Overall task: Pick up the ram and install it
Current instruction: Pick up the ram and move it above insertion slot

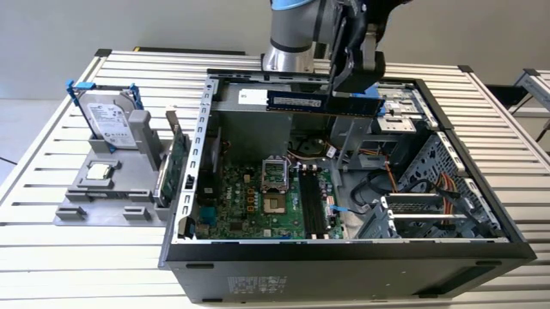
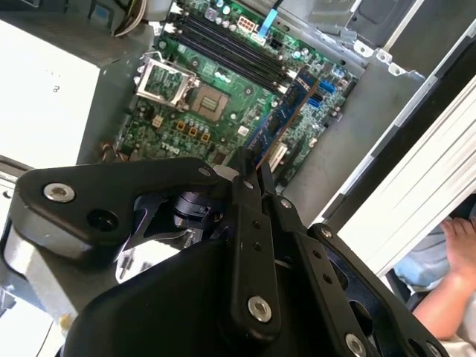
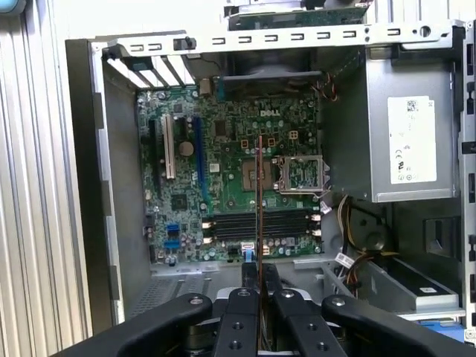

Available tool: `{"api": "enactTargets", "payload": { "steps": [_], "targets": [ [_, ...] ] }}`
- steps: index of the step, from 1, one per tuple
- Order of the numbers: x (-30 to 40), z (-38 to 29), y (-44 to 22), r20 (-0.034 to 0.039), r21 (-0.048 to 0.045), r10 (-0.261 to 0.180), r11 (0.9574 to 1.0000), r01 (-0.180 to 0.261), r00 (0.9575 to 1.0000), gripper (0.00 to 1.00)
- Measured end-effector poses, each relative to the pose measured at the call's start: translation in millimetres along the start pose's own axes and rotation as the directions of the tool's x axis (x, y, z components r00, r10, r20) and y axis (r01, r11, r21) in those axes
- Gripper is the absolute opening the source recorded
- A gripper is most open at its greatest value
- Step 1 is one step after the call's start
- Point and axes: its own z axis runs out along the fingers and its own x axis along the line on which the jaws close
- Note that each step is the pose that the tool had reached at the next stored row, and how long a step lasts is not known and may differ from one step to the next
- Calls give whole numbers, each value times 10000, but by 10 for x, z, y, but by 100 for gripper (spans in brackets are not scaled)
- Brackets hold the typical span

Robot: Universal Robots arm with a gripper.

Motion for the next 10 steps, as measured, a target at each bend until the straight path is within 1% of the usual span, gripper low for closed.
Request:
{"api": "enactTargets", "payload": {
  "steps": [10],
  "targets": [
    [-15, 3, -168, 1, 1, 169, 9999, -169, 9999, 0]
  ]
}}
